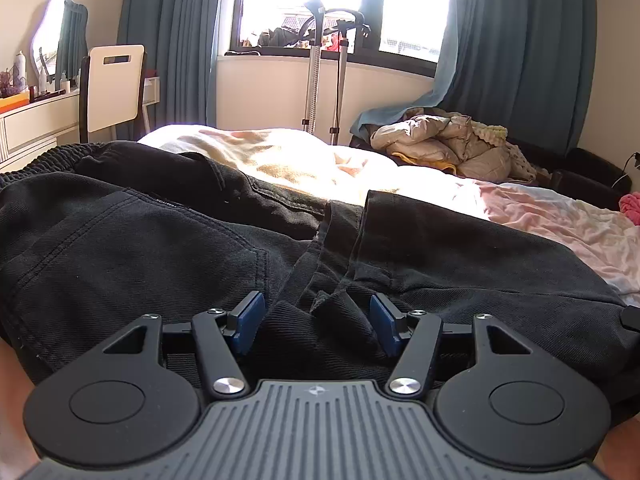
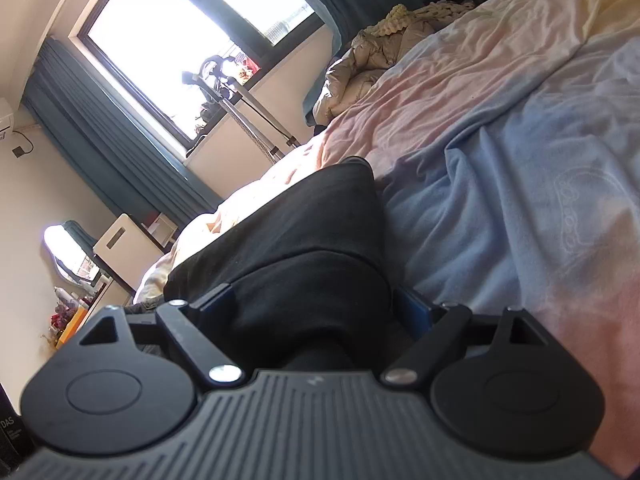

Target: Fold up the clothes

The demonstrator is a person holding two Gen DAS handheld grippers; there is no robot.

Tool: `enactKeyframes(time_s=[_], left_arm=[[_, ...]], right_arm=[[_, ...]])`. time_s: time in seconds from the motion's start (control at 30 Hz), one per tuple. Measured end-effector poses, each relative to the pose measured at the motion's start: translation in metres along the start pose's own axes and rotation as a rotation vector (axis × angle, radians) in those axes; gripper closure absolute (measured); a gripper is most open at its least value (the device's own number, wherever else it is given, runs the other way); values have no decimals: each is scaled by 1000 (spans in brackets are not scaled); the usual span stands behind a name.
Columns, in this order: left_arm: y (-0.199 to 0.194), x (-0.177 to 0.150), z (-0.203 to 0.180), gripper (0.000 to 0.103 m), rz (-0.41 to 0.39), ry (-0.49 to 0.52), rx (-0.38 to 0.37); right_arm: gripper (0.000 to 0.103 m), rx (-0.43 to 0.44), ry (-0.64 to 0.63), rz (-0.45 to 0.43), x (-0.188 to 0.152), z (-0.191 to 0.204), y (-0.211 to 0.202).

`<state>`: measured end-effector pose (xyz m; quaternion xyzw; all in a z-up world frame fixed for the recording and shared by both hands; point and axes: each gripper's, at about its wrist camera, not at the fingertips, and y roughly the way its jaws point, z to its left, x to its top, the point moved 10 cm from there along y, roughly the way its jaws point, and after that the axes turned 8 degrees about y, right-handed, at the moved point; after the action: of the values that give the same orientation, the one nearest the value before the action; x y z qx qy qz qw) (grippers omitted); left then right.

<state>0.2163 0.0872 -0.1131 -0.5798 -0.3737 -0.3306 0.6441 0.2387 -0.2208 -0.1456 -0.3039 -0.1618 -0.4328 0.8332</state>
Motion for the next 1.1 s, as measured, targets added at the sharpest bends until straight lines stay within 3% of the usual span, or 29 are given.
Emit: enactKeyframes(time_s=[0.57,0.77,1.1], left_arm=[[1,-1,-2,37,1,6,6],[3,-2,-4,36,3,12,11],[4,-2,-6,34,0,25,14]], right_arm=[[15,10,-3,-10,-2,4,-4],[14,20,-67,-54,3,15,-9],[9,41,48,32,-3,-3,19]])
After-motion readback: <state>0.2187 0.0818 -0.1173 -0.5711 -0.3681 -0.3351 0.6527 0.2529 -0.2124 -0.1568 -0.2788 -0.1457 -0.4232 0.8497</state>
